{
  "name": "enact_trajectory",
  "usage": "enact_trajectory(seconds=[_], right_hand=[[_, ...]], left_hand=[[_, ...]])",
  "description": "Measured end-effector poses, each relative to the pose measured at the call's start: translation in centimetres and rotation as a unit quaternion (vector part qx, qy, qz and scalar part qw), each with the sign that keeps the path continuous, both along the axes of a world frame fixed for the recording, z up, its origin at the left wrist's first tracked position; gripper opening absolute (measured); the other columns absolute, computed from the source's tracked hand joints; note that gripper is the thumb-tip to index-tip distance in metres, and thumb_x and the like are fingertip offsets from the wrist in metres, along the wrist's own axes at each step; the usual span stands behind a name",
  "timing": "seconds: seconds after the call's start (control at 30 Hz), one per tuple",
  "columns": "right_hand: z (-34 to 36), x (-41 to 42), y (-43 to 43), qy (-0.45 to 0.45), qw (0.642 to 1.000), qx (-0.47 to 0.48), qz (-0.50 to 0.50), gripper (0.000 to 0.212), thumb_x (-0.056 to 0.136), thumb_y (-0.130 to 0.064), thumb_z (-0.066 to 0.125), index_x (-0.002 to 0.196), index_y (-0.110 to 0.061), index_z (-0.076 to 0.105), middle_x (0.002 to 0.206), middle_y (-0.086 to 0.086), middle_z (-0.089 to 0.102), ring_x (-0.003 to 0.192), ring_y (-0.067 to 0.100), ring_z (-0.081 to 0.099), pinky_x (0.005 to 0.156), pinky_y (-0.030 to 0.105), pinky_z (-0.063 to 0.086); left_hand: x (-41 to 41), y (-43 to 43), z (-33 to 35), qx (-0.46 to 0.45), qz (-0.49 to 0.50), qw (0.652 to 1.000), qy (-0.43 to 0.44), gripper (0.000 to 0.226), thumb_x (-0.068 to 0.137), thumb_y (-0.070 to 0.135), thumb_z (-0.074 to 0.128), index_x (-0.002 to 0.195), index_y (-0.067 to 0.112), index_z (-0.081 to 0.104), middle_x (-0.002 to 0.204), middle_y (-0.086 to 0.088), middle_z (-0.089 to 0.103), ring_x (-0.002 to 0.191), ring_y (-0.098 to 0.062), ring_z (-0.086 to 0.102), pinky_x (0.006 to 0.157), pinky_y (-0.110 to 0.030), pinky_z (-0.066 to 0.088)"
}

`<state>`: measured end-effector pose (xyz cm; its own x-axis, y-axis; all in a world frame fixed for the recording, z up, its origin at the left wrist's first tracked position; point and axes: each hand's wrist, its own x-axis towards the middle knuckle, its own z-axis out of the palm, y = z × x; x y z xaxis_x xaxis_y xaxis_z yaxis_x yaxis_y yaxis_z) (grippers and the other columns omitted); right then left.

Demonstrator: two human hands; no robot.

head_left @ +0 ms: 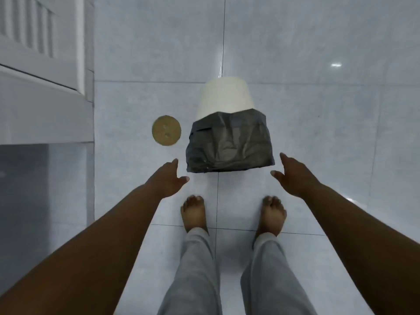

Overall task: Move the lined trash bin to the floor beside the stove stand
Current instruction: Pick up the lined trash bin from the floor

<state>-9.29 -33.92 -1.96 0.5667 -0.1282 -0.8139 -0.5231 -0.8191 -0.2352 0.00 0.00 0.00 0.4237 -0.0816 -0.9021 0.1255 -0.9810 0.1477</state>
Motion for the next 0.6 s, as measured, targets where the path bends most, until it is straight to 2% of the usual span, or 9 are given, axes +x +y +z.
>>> enact_trajectory(seconds=[0.07,0.13,0.17,0.3,0.33,0.4,0.5,0.6], right_hand=[[-1.7,0.4,0.5,-0.027,0.999,0.009,-0.018,0.059,0.101,-0.031,0.050,0.150,-0.007,0.030,0.148,0.019,0.047,0.130,0.037,0.047,0.097,0.039,0.040],[-2.6,0.7,1.3,-0.062,0.997,0.020,-0.041,0.042,0.101,-0.024,0.049,0.140,-0.009,0.048,0.128,0.018,0.064,0.110,0.038,0.059,0.077,0.032,0.039],[-3.1,0.7,1.6,-0.079,0.995,0.022,-0.052,0.038,0.101,-0.023,0.048,0.136,-0.010,0.052,0.118,0.018,0.068,0.102,0.039,0.061,0.072,0.030,0.037],[-1.5,0.7,2.1,-0.155,0.986,-0.010,-0.061,0.025,0.100,-0.012,0.045,0.116,-0.002,0.063,0.094,0.022,0.070,0.082,0.038,0.061,0.065,0.031,0.033],[-0.6,1.0,2.2,-0.178,0.982,-0.019,-0.063,0.023,0.099,-0.008,0.045,0.108,0.000,0.064,0.088,0.022,0.068,0.078,0.038,0.060,0.063,0.031,0.031],[1.5,1.9,2.2,-0.226,0.970,-0.034,-0.080,0.022,0.098,-0.008,0.045,0.098,0.001,0.065,0.077,0.018,0.062,0.070,0.036,0.056,0.060,0.032,0.030],[4.5,4.5,1.7,-0.255,0.960,-0.059,-0.101,0.027,0.100,-0.015,0.044,0.094,0.000,0.065,0.076,0.016,0.059,0.066,0.029,0.049,0.059,0.032,0.029],[6.4,7.6,1.2,-0.246,0.960,-0.074,-0.110,0.023,0.091,-0.002,0.043,0.101,0.003,0.063,0.088,0.022,0.061,0.072,0.028,0.045,0.063,0.031,0.031]], left_hand=[[-0.3,-0.7,-1.7,-0.015,0.020,1.000,0.007,0.074,0.102,0.044,0.046,0.160,0.011,0.015,0.166,-0.013,0.023,0.150,-0.032,0.027,0.116,-0.040,0.028],[-0.7,-1.6,-2.7,-0.034,0.048,0.998,0.015,0.060,0.106,0.040,0.040,0.157,0.011,0.028,0.158,-0.016,0.040,0.139,-0.034,0.044,0.101,-0.035,0.038],[-1.0,-2.0,-3.1,-0.043,0.068,0.997,0.011,0.053,0.107,0.038,0.037,0.153,0.011,0.036,0.151,-0.017,0.049,0.131,-0.035,0.052,0.092,-0.032,0.040],[-1.3,-2.8,-2.0,-0.068,0.111,0.991,-0.036,0.041,0.108,0.030,0.034,0.131,0.005,0.057,0.122,-0.019,0.067,0.097,-0.029,0.062,0.074,-0.025,0.041],[-1.1,-2.9,-1.3,-0.072,0.112,0.990,-0.053,0.040,0.108,0.029,0.034,0.122,0.002,0.060,0.113,-0.019,0.068,0.092,-0.029,0.062,0.068,-0.025,0.040],[-0.2,-3.1,0.3,-0.078,0.122,0.984,-0.103,0.041,0.108,0.031,0.035,0.112,0.000,0.062,0.100,-0.014,0.066,0.092,-0.031,0.063,0.066,-0.027,0.038],[2.2,-3.4,2.8,-0.092,0.135,0.970,-0.178,0.043,0.106,0.034,0.038,0.111,-0.001,0.062,0.100,-0.014,0.065,0.088,-0.029,0.060,0.071,-0.030,0.038],[4.7,-4.2,4.5,-0.120,0.149,0.961,-0.199,0.035,0.105,0.030,0.045,0.121,0.003,0.060,0.100,-0.008,0.063,0.086,-0.020,0.053,0.072,-0.029,0.038]])
